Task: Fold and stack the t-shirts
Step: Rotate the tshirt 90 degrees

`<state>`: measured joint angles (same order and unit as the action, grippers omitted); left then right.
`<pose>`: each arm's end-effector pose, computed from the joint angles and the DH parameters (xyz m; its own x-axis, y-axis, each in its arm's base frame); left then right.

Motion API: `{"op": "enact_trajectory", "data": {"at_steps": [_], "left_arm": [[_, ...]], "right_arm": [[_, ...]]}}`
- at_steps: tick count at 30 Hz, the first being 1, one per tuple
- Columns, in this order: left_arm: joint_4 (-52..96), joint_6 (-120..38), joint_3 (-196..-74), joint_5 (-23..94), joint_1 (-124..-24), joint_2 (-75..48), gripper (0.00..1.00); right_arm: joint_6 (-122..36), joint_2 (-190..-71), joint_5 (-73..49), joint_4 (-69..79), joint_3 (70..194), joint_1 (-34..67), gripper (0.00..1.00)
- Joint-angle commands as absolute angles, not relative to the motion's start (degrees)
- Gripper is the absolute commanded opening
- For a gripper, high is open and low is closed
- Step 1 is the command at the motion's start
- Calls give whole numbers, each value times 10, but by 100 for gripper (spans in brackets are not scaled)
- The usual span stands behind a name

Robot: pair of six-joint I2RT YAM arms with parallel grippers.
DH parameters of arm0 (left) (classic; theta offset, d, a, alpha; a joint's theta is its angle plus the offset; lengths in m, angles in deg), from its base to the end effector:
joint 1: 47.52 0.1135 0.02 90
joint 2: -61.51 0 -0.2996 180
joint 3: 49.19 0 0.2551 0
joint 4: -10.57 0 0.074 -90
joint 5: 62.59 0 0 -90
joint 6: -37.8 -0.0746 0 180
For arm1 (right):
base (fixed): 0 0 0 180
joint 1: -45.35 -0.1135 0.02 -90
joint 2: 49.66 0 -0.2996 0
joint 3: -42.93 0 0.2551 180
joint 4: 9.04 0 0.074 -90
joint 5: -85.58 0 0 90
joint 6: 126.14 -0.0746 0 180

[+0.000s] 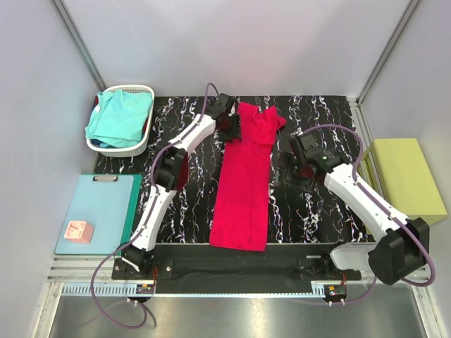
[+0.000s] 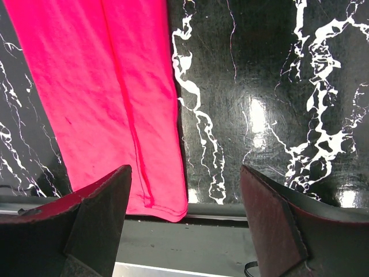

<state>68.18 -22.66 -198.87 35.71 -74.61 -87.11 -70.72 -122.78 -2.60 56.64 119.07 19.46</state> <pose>0.5402 -0.2884 0.1509 -0.9034 -0.0859 -0.4202 0.0874 0.9223 -0.3766 0.2313 0.1096 0.2817 -0.8982 0.1946 -0.3941 0.1050 0.9657 0.2374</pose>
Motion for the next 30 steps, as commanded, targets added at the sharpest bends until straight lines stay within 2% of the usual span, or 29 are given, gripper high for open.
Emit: {"op": "enact_trajectory", "data": {"at_steps": [1, 5, 10, 13, 14, 17, 23, 30], "left_arm": [[693, -227, -1951, 360, -736, -814, 54], [676, -240, -1831, 326, -763, -689, 63], [649, -250, -1664, 302, -804, -538, 67], [626, -241, -1568, 290, -826, -470, 68], [611, -236, -1518, 282, -831, -454, 68], [582, -228, -1433, 275, -849, -407, 66], [568, -242, -1372, 275, -856, -395, 65], [568, -264, -1388, 292, -857, -447, 62]], "right_arm": [[-709, -1237, -28, 528, 1191, 189, 84], [-712, -1288, -42, 468, 1187, 189, 85], [-716, -1369, -57, 396, 1203, 187, 83], [-722, -1425, -64, 364, 1230, 182, 68], [-723, -1454, -66, 359, 1237, 180, 57], [-733, -1505, -71, 350, 1260, 170, 53], [-744, -1547, -48, 330, 1272, 142, 52], [-750, -1593, -24, 343, 1297, 142, 48]]}}
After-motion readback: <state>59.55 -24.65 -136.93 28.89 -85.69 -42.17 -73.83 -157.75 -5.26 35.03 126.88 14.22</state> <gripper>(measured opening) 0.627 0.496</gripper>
